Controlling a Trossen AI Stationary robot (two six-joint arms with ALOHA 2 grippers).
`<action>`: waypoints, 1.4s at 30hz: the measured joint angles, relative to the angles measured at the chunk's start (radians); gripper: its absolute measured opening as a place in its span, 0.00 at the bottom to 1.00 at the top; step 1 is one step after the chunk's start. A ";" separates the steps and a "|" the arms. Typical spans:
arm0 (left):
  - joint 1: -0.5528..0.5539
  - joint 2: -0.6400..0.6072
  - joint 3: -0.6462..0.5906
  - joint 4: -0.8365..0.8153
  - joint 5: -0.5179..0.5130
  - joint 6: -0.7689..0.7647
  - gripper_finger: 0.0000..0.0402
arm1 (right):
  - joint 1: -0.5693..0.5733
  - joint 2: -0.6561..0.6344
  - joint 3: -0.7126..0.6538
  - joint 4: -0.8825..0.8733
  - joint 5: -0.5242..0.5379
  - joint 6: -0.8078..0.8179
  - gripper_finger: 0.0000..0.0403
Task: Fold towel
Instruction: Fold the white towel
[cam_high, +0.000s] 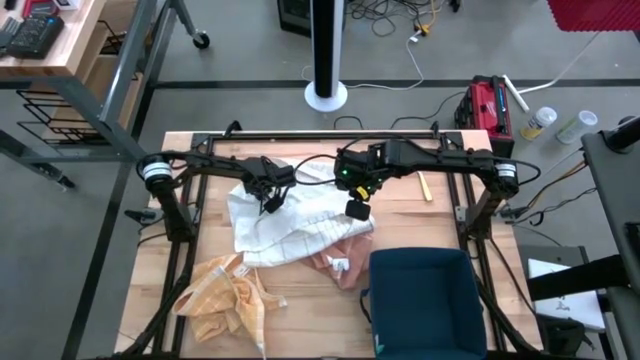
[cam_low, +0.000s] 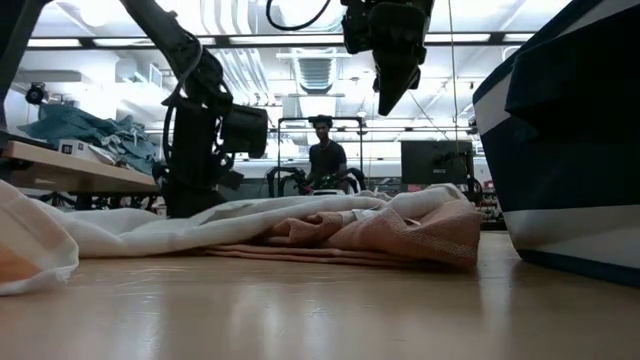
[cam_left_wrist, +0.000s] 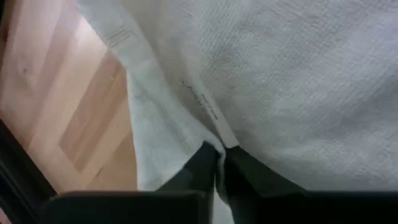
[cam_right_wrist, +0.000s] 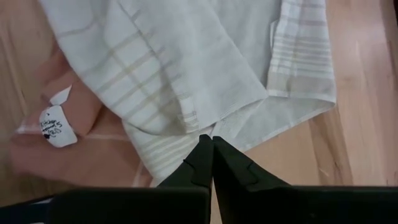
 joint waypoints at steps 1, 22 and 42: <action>0.000 -0.013 0.003 -0.012 0.003 0.000 0.04 | 0.002 0.000 0.000 0.000 0.000 0.000 0.01; 0.151 -0.163 0.138 -0.196 -0.168 0.176 0.09 | 0.021 0.000 0.000 -0.026 -0.004 0.019 0.01; 0.163 -0.123 0.044 0.008 0.012 0.194 0.05 | 0.016 0.000 0.003 -0.038 -0.003 0.007 0.01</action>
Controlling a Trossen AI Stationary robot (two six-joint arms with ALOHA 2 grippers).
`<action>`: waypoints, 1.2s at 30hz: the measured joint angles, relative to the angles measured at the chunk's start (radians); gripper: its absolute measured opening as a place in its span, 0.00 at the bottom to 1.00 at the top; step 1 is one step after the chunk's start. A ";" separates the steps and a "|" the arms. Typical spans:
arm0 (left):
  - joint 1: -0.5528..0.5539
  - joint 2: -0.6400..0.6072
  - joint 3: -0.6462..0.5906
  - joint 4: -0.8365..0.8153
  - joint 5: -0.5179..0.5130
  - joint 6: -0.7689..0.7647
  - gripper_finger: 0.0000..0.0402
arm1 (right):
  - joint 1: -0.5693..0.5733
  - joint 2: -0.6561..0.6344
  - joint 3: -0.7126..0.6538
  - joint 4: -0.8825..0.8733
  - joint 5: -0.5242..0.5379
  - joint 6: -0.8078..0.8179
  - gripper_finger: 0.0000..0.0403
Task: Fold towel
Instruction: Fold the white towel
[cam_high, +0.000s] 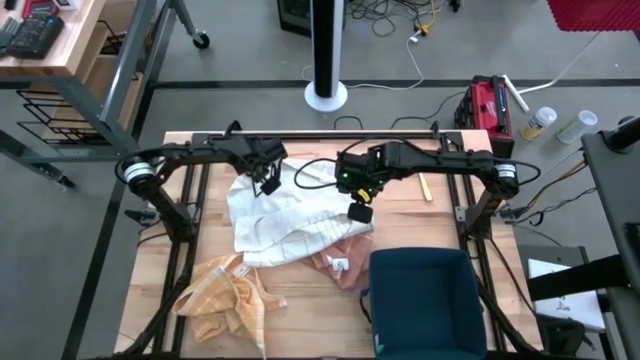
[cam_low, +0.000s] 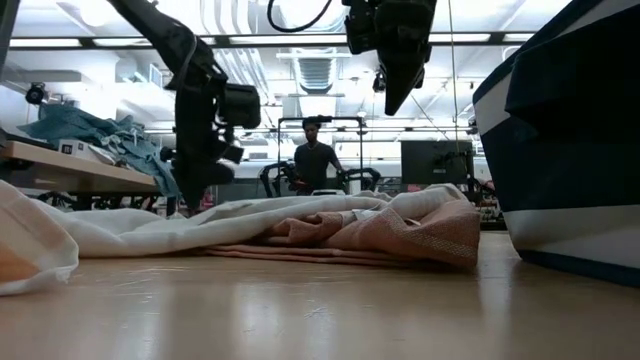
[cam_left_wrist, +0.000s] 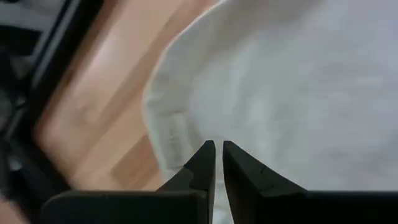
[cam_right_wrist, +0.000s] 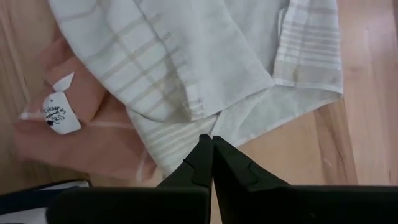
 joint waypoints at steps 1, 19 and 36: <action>0.000 0.006 -0.005 -0.012 -0.042 -0.002 0.04 | 0.000 0.000 0.000 -0.001 0.000 0.000 0.01; 0.039 0.013 -0.020 0.116 0.052 0.010 0.01 | 0.000 0.000 0.002 -0.014 -0.001 0.018 0.01; 0.087 -0.034 -0.022 -0.178 -0.272 -0.063 0.00 | -0.006 -0.001 0.021 -0.043 -0.021 0.031 0.01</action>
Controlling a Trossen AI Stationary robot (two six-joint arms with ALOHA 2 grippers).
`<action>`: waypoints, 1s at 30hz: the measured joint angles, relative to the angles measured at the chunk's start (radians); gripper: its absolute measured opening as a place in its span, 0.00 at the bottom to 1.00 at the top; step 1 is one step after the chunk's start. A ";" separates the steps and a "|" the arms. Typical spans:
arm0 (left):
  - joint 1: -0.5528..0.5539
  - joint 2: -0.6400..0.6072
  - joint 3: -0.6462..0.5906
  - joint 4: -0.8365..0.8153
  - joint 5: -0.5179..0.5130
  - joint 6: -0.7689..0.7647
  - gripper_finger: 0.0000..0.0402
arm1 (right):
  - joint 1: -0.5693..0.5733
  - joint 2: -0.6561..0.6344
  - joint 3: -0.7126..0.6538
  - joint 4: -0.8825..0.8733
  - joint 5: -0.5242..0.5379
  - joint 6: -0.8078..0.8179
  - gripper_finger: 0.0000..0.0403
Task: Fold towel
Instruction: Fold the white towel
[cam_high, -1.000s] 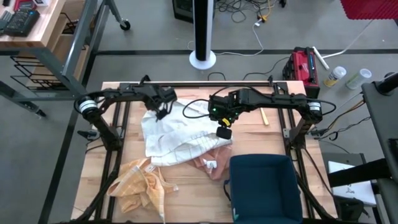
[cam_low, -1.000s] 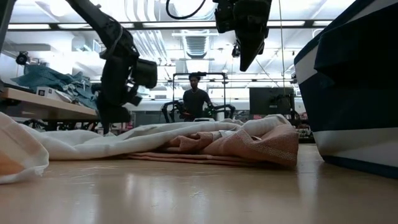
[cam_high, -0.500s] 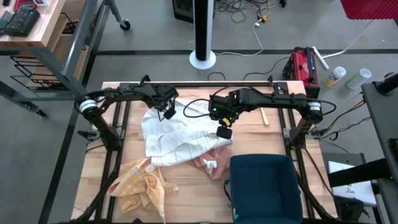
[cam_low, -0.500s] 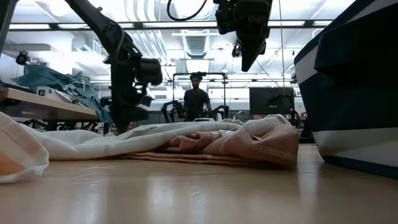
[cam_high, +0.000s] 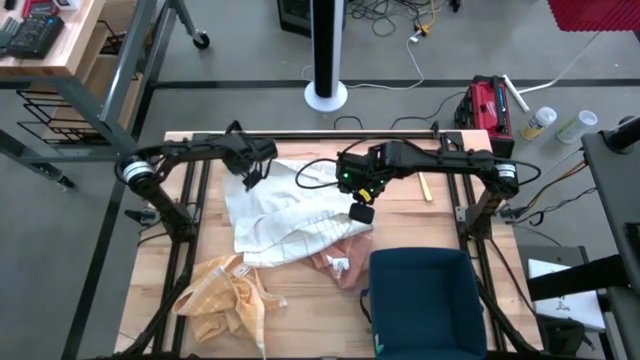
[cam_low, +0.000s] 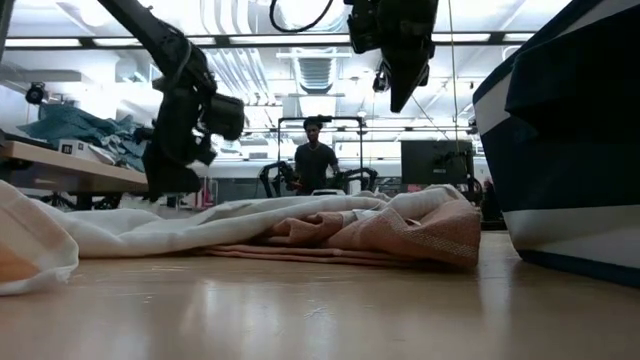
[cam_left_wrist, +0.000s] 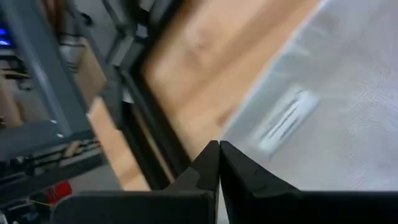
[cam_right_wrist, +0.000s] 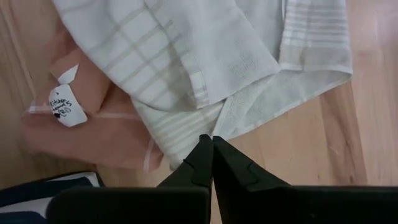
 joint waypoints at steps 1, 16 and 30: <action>0.001 -0.016 0.004 -0.001 -0.011 0.011 0.00 | -0.003 0.000 0.013 0.000 0.000 0.004 0.01; -0.074 -0.271 0.018 0.102 0.390 -0.030 0.01 | -0.234 0.070 0.296 -0.034 -0.058 -0.032 0.00; -0.278 -0.223 -0.113 0.268 0.306 -0.119 0.01 | -0.322 0.372 0.404 0.009 -0.183 -0.009 0.00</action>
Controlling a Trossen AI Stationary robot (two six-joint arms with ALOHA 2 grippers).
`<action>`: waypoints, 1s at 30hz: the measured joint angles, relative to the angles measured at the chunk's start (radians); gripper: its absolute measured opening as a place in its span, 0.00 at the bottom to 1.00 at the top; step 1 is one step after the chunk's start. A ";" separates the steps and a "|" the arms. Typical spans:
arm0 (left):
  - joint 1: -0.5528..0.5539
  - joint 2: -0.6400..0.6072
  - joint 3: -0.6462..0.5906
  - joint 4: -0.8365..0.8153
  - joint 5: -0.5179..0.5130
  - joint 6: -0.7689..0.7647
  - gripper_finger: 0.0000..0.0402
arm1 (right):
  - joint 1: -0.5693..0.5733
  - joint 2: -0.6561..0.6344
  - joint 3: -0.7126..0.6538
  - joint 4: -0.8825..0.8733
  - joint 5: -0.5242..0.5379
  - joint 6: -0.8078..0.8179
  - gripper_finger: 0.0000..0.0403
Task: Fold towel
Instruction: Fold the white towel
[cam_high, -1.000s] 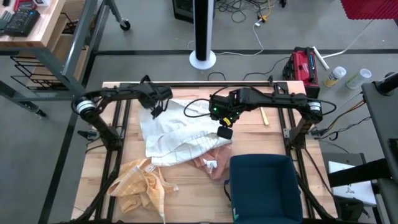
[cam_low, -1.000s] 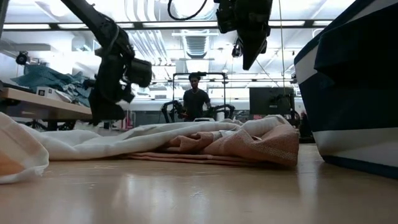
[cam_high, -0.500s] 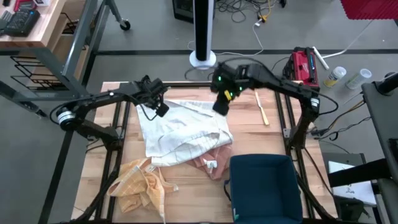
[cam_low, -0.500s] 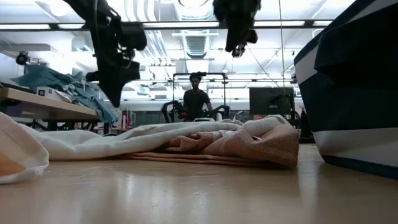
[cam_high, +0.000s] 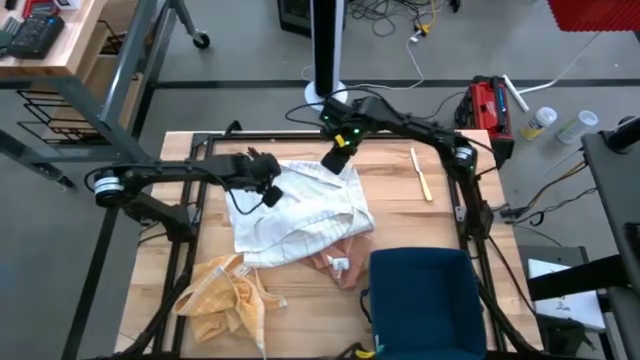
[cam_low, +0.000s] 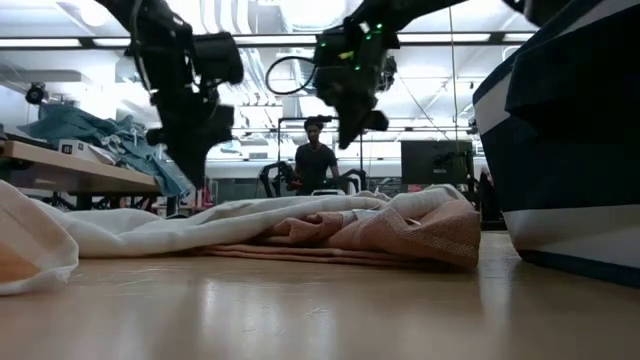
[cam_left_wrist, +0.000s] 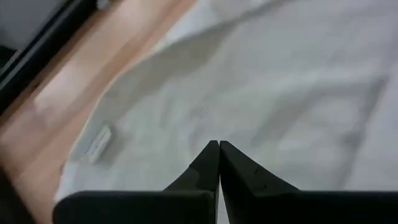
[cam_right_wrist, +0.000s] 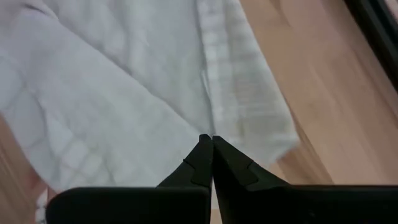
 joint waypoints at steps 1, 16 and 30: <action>0.001 0.007 -0.007 -0.004 -0.026 0.002 0.01 | 0.004 0.018 0.016 0.024 -0.001 0.014 0.00; 0.055 -0.015 -0.007 0.026 -0.141 -0.007 0.00 | 0.057 0.256 0.259 0.030 0.140 0.179 0.00; 0.053 -0.078 -0.003 0.092 -0.065 0.145 0.01 | 0.110 0.351 0.253 0.043 0.181 0.275 0.00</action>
